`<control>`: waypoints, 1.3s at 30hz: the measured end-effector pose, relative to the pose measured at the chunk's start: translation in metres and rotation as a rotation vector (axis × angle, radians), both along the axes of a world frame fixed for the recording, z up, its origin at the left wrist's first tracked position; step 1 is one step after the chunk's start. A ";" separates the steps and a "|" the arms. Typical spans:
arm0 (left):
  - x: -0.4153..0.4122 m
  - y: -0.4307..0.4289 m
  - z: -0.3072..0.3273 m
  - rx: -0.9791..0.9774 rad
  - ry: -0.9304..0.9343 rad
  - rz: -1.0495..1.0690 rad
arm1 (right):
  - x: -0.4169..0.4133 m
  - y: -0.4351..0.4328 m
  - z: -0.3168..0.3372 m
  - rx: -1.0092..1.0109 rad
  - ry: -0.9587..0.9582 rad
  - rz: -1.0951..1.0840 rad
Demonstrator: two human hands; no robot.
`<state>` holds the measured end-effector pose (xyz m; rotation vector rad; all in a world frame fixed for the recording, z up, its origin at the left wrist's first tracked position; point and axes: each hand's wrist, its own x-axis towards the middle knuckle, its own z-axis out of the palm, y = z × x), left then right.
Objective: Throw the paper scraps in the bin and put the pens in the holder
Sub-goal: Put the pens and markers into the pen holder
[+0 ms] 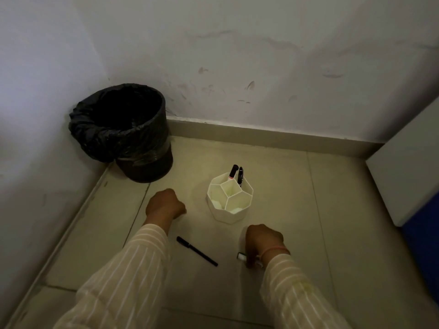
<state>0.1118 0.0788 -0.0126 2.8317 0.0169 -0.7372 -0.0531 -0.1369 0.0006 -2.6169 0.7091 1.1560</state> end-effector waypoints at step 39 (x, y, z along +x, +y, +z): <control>-0.011 -0.051 0.057 -0.949 -0.330 0.405 | 0.059 -0.057 0.053 0.697 -0.867 -1.013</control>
